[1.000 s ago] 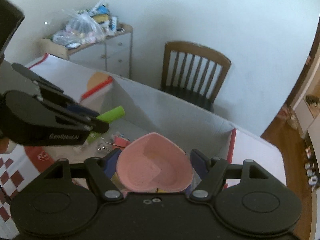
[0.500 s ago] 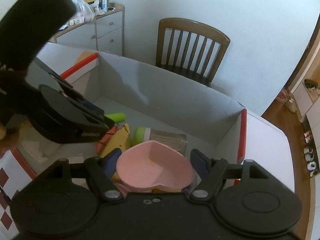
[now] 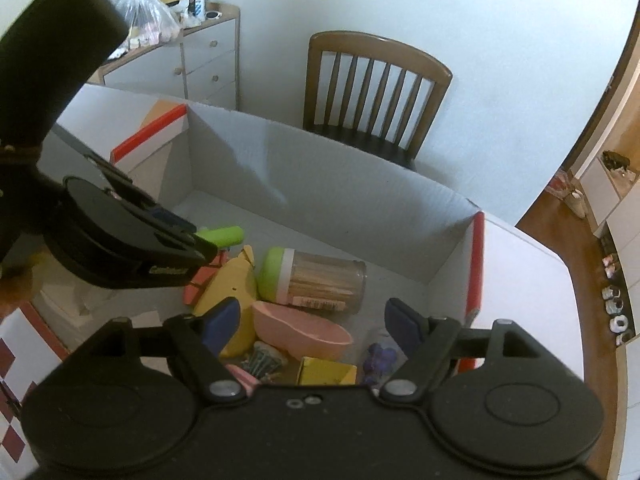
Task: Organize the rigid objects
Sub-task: 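Carry the highlighter and heart dish over the red box with both tools, then open both tools to drop the highlighter and heart dish into the box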
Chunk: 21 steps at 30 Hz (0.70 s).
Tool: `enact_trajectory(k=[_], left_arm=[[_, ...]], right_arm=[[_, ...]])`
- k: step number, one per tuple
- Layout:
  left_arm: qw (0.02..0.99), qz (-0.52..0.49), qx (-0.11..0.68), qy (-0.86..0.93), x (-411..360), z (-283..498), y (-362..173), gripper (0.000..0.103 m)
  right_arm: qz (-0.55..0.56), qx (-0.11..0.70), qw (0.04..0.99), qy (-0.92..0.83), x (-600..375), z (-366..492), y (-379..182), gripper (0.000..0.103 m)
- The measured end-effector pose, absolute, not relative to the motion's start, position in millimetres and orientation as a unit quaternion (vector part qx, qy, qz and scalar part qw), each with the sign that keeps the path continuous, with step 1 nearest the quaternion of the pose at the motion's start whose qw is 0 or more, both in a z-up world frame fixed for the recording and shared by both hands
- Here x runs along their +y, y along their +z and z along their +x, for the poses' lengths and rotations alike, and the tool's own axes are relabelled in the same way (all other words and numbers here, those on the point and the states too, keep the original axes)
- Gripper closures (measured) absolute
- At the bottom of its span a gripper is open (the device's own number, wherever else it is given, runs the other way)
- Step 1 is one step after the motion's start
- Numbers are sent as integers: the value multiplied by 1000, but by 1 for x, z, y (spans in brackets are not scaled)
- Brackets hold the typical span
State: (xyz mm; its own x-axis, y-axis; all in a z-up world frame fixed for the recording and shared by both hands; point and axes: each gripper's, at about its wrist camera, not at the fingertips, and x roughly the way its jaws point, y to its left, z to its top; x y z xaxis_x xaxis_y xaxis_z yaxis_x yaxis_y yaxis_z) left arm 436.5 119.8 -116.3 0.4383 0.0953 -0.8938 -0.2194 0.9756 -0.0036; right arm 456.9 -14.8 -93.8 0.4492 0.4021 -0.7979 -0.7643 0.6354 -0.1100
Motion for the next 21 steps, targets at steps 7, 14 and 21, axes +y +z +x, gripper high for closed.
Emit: enact_trajectory(k=[7, 14, 21], left_arm=[[848, -77, 517, 91, 115, 425, -106, 85], [863, -80, 493, 77, 105, 401, -85, 85], [886, -63, 449, 99, 89, 370, -61, 85]], right_arm=[[-216, 373, 828, 360, -30, 449, -77, 22], [-192, 357, 837, 367, -54, 435, -55, 22], [-169, 347, 841, 378, -82, 417, -38, 21]])
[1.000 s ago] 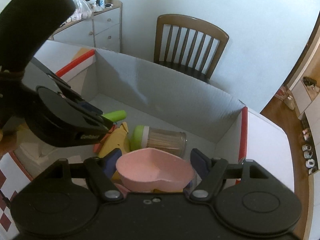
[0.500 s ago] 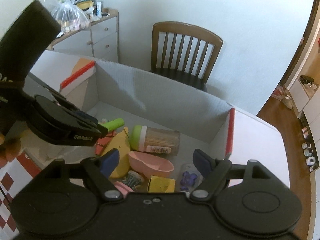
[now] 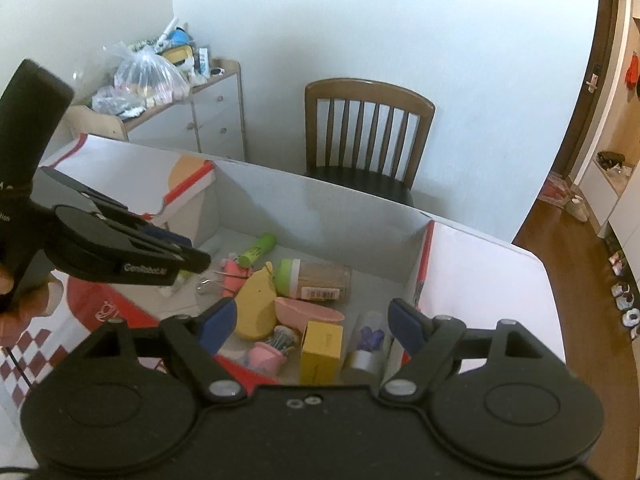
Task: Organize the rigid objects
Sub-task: 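Open both tools to drop the highlighter and heart dish into the box, then withdraw both tools from the box toward the sharpener and keychain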
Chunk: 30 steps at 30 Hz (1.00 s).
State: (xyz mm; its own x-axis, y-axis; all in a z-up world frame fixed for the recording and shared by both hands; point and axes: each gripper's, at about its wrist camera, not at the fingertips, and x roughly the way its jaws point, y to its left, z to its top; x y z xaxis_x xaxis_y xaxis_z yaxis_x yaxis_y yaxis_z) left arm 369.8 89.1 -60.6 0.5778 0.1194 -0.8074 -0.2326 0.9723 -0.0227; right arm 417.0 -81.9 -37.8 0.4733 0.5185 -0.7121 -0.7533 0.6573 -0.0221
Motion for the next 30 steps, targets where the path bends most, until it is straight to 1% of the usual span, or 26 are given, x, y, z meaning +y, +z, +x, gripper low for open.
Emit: enact_trajectory(k=[4, 6, 14, 21, 23, 24, 25, 27, 30], left_arm=[[900, -53, 421, 104, 78, 349, -49, 85], [902, -52, 415, 107, 73, 340, -44, 85], [912, -55, 393, 108, 53, 306, -32, 85], [915, -56, 383, 118, 40, 282, -32, 84], [914, -59, 382, 123, 39, 276, -34, 78], [914, -60, 382, 124, 38, 274, -36, 65], [914, -60, 380, 126, 36, 270, -37, 43], [918, -58, 367, 135, 33, 260, -37, 24], [919, -49, 367, 137, 25, 254, -42, 24]], right_arm=[[-156, 342, 844, 383, -95, 404, -31, 20], [-146, 340, 845, 387, -102, 398, -27, 18], [-123, 333, 845, 399, -127, 371, -22, 14], [-114, 330, 846, 403, -145, 348, -28, 7], [-111, 332, 845, 404, -150, 342, -32, 6], [-108, 333, 845, 404, -152, 340, -35, 5], [-105, 335, 844, 405, -155, 337, -37, 5], [-100, 339, 842, 407, -162, 330, -43, 3], [-99, 340, 842, 407, -171, 320, -51, 1]])
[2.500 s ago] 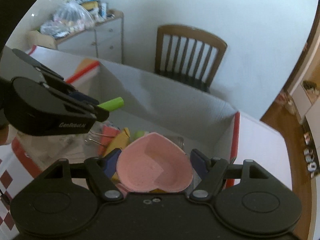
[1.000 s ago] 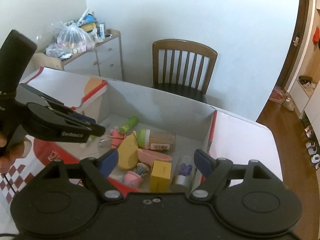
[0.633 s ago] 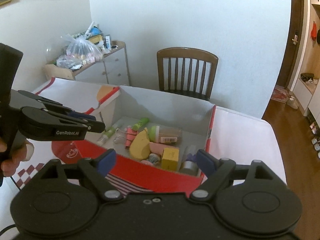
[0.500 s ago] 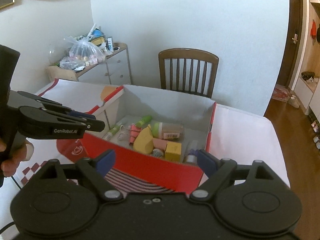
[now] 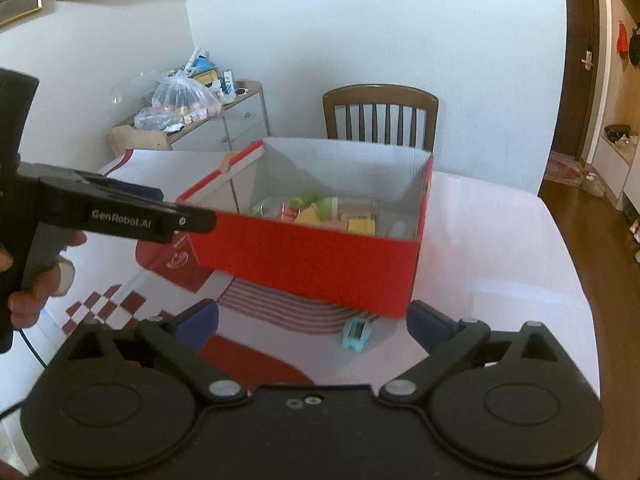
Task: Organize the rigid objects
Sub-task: 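Withdraw both tools from the box toward the sharpener and keychain, then grasp the teal sharpener with the left tool while the right tool grasps the orange keychain figure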
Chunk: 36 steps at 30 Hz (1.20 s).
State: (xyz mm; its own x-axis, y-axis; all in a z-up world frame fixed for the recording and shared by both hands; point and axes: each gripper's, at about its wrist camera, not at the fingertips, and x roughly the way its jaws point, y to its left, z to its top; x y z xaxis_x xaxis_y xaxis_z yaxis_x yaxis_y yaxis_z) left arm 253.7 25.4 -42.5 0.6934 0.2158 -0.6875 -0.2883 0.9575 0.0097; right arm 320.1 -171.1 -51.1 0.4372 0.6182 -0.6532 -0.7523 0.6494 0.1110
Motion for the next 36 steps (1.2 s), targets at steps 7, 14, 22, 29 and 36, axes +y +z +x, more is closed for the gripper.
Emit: enact_trajectory(k=[7, 14, 22, 29, 36], left_arm=[[915, -51, 381, 124, 7, 247, -64, 21], [914, -56, 391, 94, -12, 254, -91, 18], [911, -95, 397, 64, -19, 273, -123, 0], [909, -83, 404, 60, -27, 295, -142, 0], [905, -67, 417, 45, -41, 315, -157, 0]], right_arm=[[-103, 350, 844, 394, -187, 299, -78, 1], [-134, 354, 842, 384, -183, 286, -108, 1], [-140, 387, 830, 376, -173, 290, -141, 9], [-134, 413, 822, 369, -167, 294, -160, 23], [-132, 417, 824, 361, -160, 301, -167, 27]])
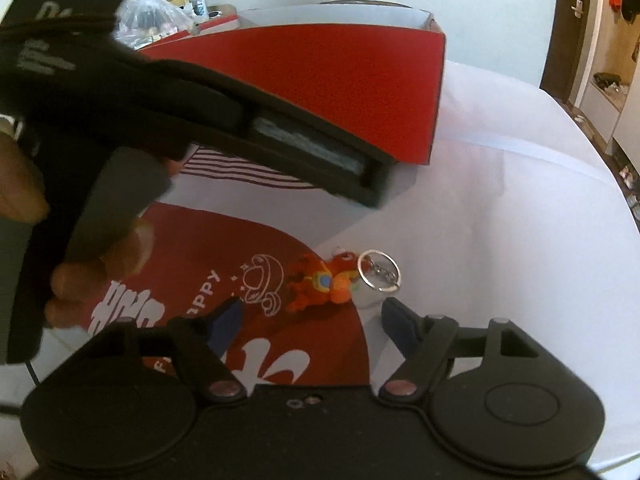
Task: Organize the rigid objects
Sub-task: 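Grasp the teal sharpener with the left tool while the right tool grasps the orange keychain figure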
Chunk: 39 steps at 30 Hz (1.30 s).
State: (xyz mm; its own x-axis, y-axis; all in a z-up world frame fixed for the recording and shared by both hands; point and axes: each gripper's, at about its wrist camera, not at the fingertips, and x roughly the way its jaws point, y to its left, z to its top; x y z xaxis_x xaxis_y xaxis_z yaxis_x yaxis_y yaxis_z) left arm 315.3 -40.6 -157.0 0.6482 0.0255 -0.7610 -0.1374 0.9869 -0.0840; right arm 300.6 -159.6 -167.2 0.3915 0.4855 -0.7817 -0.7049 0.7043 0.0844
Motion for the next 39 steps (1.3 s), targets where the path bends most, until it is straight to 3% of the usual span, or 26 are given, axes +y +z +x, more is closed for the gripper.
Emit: enact_trajectory(k=[14, 15, 16, 20, 23, 28, 39], left_arm=[[906, -45, 418, 57, -46, 342, -176, 3], [905, -43, 419, 56, -47, 342, -177, 7], [904, -41, 422, 51, -48, 342, -178, 19], [904, -20, 425, 47, -54, 342, -177, 28], [904, -18, 425, 43, -55, 344, -175, 41], [904, -19, 427, 27, -57, 351, -171, 68], [905, -26, 423, 41, -47, 330, -157, 69]], right_arm=[[-171, 386, 835, 353, -148, 285, -169, 46], [-170, 386, 836, 352, -150, 284, -168, 47], [-168, 386, 836, 351, -151, 283, -168, 47], [-163, 385, 838, 350, -153, 287, -167, 53], [-161, 385, 841, 344, -154, 292, -167, 63], [-162, 387, 840, 343, -152, 292, -166, 65], [-133, 380, 855, 327, -173, 286, -141, 67]])
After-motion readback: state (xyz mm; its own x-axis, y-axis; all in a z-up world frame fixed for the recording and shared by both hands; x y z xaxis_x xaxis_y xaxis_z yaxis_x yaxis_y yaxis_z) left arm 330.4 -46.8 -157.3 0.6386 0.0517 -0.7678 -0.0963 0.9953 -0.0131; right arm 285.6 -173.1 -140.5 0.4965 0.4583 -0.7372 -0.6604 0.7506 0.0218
